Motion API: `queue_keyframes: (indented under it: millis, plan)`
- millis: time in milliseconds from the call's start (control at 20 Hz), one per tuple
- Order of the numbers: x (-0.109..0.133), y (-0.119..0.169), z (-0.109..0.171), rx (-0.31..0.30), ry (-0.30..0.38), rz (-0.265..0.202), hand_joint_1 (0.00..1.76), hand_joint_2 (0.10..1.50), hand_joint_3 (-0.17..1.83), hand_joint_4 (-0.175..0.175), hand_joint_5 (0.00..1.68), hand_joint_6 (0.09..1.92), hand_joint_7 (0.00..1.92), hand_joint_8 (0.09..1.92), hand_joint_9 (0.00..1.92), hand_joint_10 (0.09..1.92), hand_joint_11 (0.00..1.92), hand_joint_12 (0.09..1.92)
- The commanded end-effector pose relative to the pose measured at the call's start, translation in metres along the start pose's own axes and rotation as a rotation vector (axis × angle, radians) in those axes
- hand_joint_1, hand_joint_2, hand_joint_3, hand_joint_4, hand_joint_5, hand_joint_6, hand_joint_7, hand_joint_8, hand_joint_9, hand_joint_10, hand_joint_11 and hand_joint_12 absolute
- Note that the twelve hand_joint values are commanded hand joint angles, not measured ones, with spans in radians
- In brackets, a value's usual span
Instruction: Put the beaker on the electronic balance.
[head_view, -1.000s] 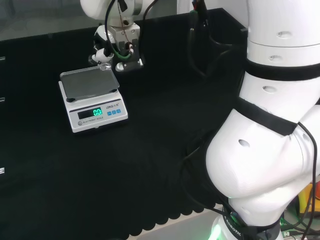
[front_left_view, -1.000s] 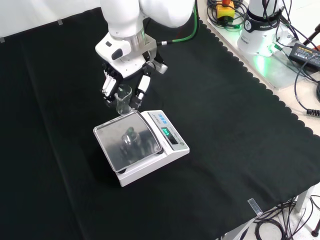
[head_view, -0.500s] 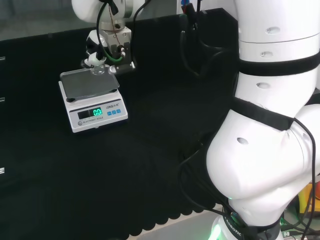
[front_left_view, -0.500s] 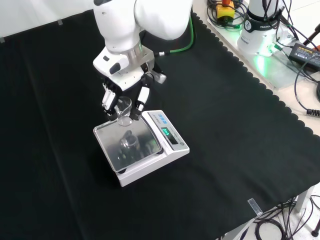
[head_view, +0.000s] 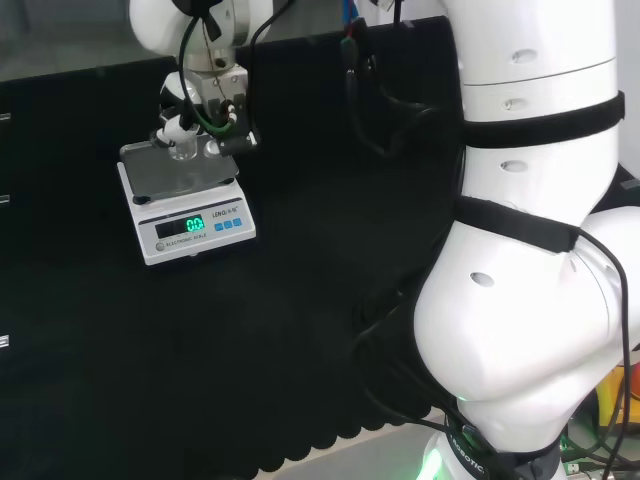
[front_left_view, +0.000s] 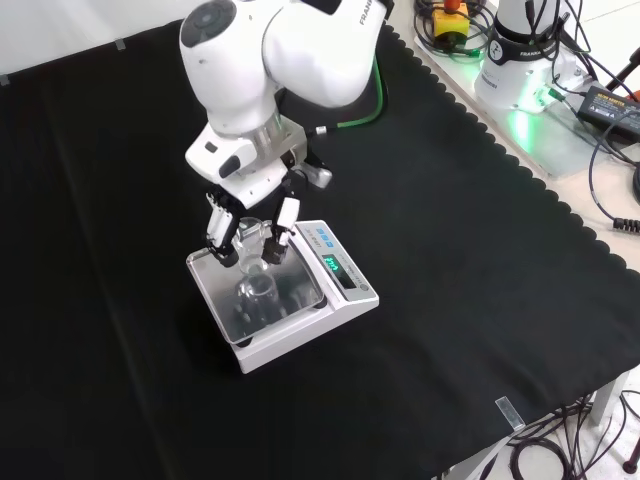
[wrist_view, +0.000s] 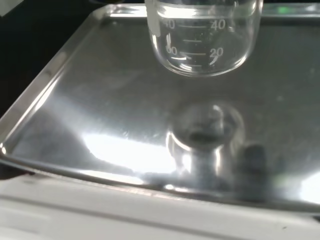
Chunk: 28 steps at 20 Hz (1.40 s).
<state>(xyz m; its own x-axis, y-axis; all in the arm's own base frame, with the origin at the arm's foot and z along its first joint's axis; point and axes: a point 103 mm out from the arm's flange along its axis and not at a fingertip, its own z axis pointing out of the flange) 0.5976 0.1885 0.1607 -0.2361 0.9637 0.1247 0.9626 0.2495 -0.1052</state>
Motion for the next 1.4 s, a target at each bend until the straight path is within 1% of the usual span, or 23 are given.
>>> queue_keyframes:
  millis: [50,200,300,450,500,650,850,900,950,1000,1100,1300,1400]
  plan:
    - [0.008,0.004,0.012,0.004,-0.027,-0.017,1.10,1.06,-0.17,-0.175,0.71,0.83,1.06,0.78,1.58,0.09,1.58,0.41]
    - [0.009,0.004,0.017,0.018,-0.066,-0.013,1.10,1.06,-0.17,-0.175,0.71,0.83,1.06,0.78,1.58,0.09,1.58,0.41]
    - [0.013,0.007,0.021,0.020,-0.071,-0.004,1.10,1.06,-0.17,-0.175,0.71,0.83,1.06,0.78,1.58,0.09,1.58,0.41]
    - [0.014,0.009,0.025,0.018,-0.061,0.002,1.10,1.06,-0.17,-0.175,0.71,0.83,1.06,0.78,1.58,0.09,1.58,0.41]
    - [0.006,0.005,0.024,0.006,-0.042,0.001,1.10,1.06,-0.17,-0.175,0.71,0.83,1.06,0.78,1.58,0.09,1.58,0.41]
    - [0.002,0.004,0.025,0.006,-0.032,0.010,1.11,1.05,-0.17,-0.175,0.71,0.83,1.06,0.78,1.58,0.09,1.57,0.41]
    - [-0.002,0.005,0.028,0.020,-0.029,0.026,1.11,1.05,-0.17,-0.175,0.71,0.83,1.06,0.78,1.58,0.09,1.57,0.41]
    - [0.000,0.007,0.028,0.048,-0.051,0.016,1.11,1.05,-0.17,-0.175,0.71,0.83,1.06,0.78,1.58,0.09,1.57,0.41]
    - [0.001,0.008,0.028,0.052,-0.056,0.011,1.11,1.05,-0.17,-0.175,0.71,0.83,1.06,0.78,1.58,0.09,1.58,0.41]
    - [-0.004,0.004,0.029,0.039,-0.047,0.003,1.11,1.05,-0.17,-0.175,0.71,0.83,1.06,0.78,1.58,0.09,1.58,0.41]
    - [-0.006,0.003,0.029,0.025,-0.036,0.005,1.11,1.05,-0.17,-0.175,0.71,0.82,1.06,0.78,1.58,0.09,1.58,0.41]
    - [-0.006,0.002,0.029,0.019,-0.030,0.014,1.10,1.05,-0.17,-0.175,0.70,0.82,1.06,0.78,1.58,0.09,1.58,0.41]
    - [-0.006,0.003,0.029,0.019,-0.028,0.008,1.10,1.05,-0.17,-0.175,0.70,0.82,1.05,0.78,1.58,0.09,1.58,0.41]
